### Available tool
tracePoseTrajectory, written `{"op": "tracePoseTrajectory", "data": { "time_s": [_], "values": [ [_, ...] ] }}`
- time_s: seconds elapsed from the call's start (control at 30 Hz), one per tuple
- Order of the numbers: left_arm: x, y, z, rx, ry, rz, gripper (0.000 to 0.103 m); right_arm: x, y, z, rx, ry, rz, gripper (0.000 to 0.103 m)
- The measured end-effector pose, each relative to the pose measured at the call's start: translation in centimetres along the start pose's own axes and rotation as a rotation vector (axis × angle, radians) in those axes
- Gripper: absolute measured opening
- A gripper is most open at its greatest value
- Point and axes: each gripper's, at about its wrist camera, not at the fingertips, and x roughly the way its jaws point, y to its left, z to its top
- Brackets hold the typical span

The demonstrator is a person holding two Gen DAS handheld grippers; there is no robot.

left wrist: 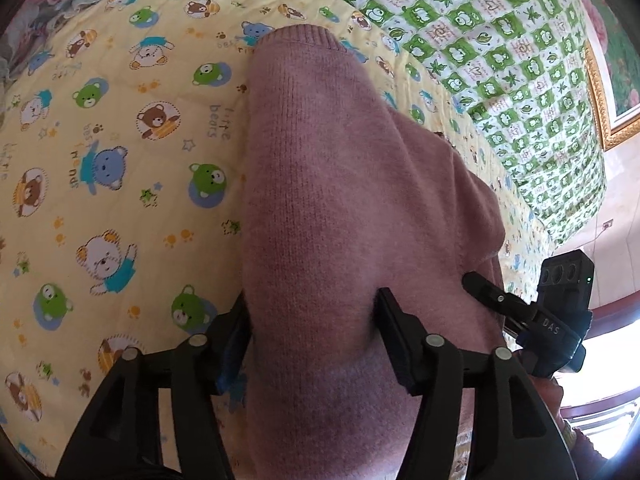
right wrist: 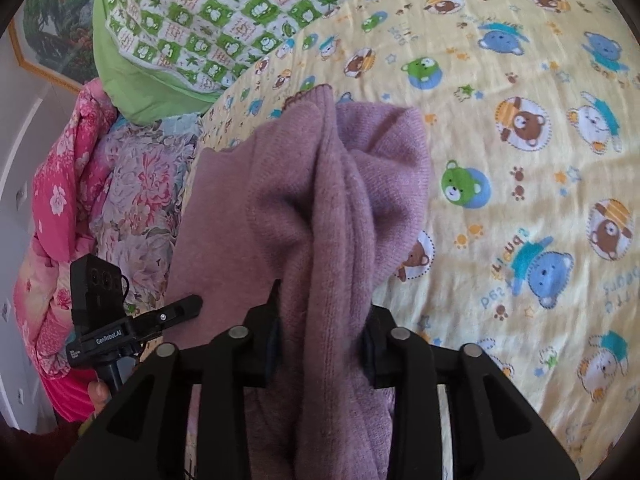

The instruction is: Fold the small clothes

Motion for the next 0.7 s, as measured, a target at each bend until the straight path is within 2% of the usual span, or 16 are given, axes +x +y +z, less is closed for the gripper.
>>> {"op": "tracePoseTrajectory", "data": {
  "time_s": [0.27,0.37,0.5,0.57,0.7],
  "values": [
    [-4.1,0.3,-2.2,0.006,-0.021,0.047,0.062,-5.8,1.2,-2.2,-0.007,-0.072,-0.039,0.041],
    [-5.7,0.6,-3.9,0.014,-0.024,0.072,0.062,-7.3,1.8,-4.0,-0.01,-0.061,-0.038,0.041],
    [-6.3,1.3,-6.5,0.026,0.004,0.105,0.062,-8.1,2.5,-7.3,-0.023,-0.027,-0.057,0.044],
    [-6.0,1.9,-7.9,0.026,0.027,0.117,0.062,-7.9,2.3,-8.8,-0.015,-0.011,-0.072,0.05],
    [-5.1,2.9,-9.7,0.005,0.068,0.115,0.062,-6.7,1.6,-10.6,-0.007,0.01,-0.097,0.05]
  ]
}}
